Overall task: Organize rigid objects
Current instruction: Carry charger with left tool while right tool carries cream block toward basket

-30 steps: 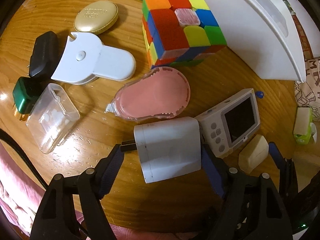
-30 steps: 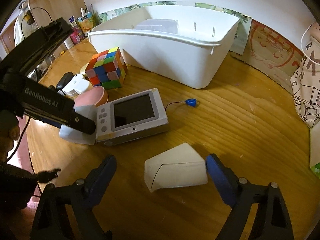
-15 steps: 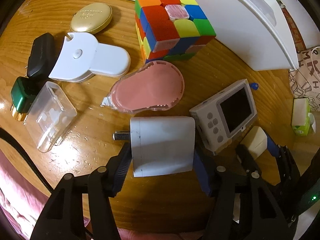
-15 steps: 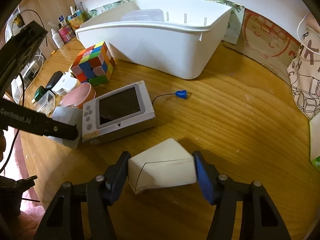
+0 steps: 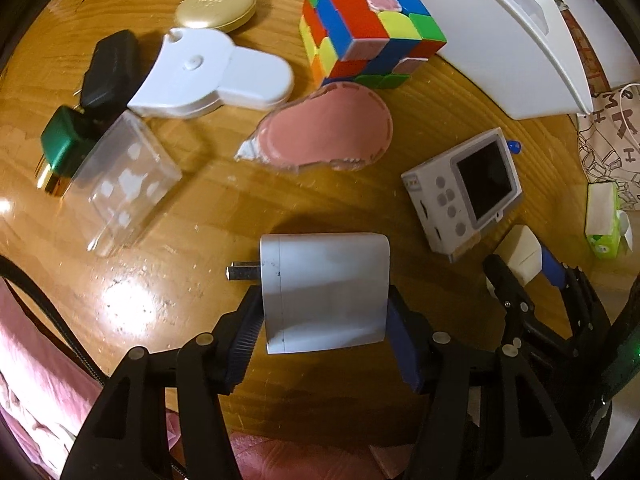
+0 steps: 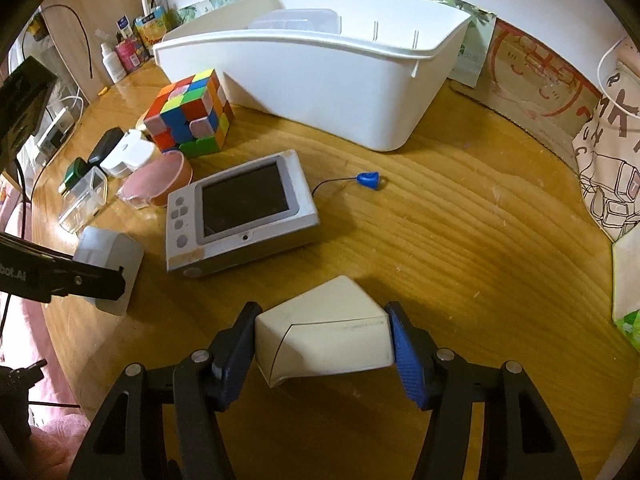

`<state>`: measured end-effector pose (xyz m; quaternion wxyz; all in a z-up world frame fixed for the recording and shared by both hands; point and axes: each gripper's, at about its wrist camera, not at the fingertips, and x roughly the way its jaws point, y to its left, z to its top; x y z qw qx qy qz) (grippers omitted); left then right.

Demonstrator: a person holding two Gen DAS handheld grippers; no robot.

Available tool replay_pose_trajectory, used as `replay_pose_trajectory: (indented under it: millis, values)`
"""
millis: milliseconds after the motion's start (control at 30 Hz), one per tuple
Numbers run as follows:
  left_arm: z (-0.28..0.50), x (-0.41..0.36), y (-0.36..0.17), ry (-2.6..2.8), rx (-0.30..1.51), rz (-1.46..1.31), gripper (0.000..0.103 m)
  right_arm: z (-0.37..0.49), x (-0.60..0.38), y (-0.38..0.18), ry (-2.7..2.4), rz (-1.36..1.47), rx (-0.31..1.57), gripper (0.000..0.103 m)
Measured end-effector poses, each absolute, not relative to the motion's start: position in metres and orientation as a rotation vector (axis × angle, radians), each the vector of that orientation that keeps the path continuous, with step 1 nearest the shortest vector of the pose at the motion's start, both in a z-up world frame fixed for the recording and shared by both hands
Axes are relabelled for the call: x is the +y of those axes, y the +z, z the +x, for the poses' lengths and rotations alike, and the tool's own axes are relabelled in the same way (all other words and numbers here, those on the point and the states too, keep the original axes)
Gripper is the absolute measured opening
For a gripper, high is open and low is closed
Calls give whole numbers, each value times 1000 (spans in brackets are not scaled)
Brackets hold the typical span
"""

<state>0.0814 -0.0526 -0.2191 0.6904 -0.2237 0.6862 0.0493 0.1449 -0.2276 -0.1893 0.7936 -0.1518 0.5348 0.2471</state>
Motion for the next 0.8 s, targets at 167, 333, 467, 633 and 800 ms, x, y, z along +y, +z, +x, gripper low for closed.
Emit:
replay_pose_trajectory:
  millis: [167, 333, 467, 633, 800]
  values:
    - [66, -39, -217, 114, 1532, -508, 63, 137, -225, -189, 537, -343, 1163, 63]
    - [50, -24, -207, 116, 1514, -525, 63, 131, -221, -186, 557, -340, 1182, 63]
    - [43, -10, -198, 126, 1503, -527, 63, 125, -215, -177, 588, -334, 1185, 63]
    - [33, 10, -180, 138, 1480, -513, 63, 121, -208, -164, 618, -325, 1185, 63]
    - [29, 27, -159, 149, 1453, -488, 63, 121, -196, -150, 639, -317, 1172, 63]
